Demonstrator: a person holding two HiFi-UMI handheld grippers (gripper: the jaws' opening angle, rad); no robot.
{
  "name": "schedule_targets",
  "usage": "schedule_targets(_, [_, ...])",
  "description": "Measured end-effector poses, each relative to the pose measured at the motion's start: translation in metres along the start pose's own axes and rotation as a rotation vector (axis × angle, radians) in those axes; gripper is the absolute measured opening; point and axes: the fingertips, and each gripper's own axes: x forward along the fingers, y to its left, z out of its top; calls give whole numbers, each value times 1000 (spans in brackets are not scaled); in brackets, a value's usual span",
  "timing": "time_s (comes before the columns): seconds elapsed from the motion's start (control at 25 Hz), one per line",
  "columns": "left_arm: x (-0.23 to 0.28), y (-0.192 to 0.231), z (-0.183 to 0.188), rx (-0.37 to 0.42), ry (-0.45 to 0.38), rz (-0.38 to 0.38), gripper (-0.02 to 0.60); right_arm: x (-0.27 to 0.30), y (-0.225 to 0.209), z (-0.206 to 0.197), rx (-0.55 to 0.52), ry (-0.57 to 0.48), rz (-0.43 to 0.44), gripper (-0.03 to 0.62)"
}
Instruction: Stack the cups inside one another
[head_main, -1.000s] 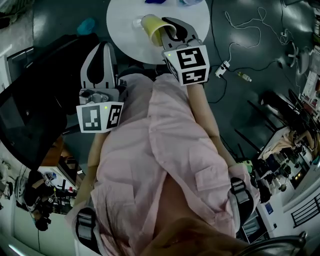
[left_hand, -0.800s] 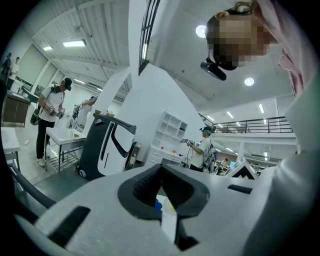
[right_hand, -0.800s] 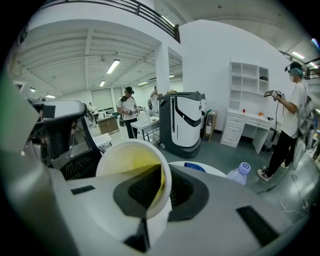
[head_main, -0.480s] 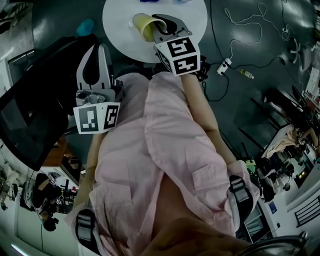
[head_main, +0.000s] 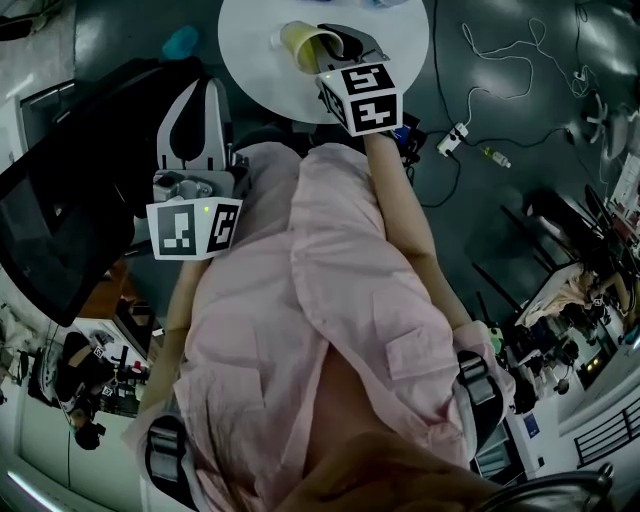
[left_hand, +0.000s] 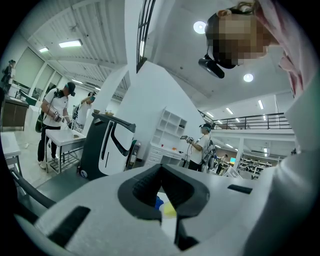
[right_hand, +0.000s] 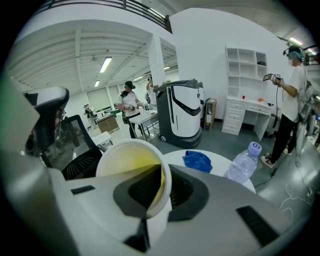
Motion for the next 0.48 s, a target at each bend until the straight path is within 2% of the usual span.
schedule_targets(0.48, [4, 7, -1, -3, 15, 8, 16, 28, -4, -15, -13, 77, 8, 43])
